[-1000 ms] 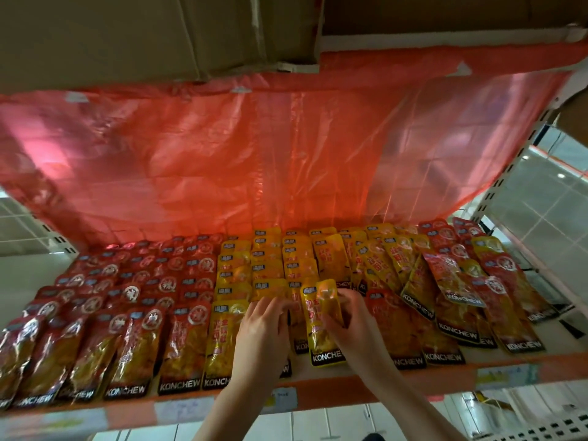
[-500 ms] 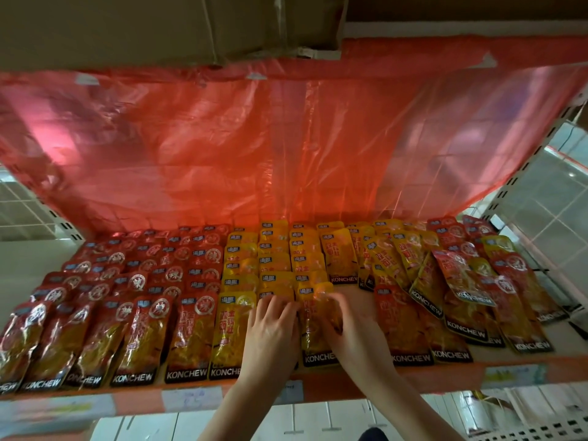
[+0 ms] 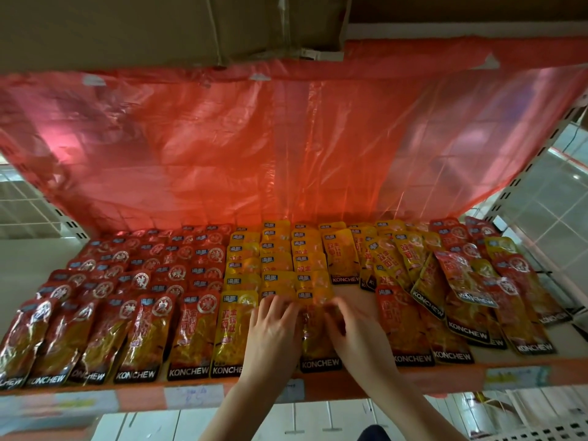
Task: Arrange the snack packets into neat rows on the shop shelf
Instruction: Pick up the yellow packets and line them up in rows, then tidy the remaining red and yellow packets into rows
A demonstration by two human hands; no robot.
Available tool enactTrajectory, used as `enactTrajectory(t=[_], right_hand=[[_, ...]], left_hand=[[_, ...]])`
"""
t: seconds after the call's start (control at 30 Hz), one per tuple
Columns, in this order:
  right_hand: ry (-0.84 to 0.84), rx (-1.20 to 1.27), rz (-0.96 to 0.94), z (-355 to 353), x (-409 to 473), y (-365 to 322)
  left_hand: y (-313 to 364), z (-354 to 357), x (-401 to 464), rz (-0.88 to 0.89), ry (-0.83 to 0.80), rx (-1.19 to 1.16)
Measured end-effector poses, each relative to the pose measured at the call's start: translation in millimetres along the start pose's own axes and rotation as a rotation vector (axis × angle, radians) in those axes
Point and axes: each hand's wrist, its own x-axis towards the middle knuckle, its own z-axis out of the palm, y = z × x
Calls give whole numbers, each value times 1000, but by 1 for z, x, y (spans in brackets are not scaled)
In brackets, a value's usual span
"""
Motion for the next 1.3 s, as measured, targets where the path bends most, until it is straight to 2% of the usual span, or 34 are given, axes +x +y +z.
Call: enactTrajectory(t=[0.27,0.53,0.8,1.03,1.17,1.3], right_hand=[[-26,33,33,2,-1,6],[41,79,76,2,-1,6],[25,77,60,2,-3,6],[110,133,84,-3,-1,3],[287,33,1,-16,0,15],[310,-173,46,-39,5,43]], left_hand=[[2,-1,-1,12,4,10],[3,-1,-2,2,24,-18],[8,-1,3,-51,48,-222],[30,-9,19,-47,5,-352],[44,-7,31,-56,-68,-381],[62,-1,46,-111,-184,-412]])
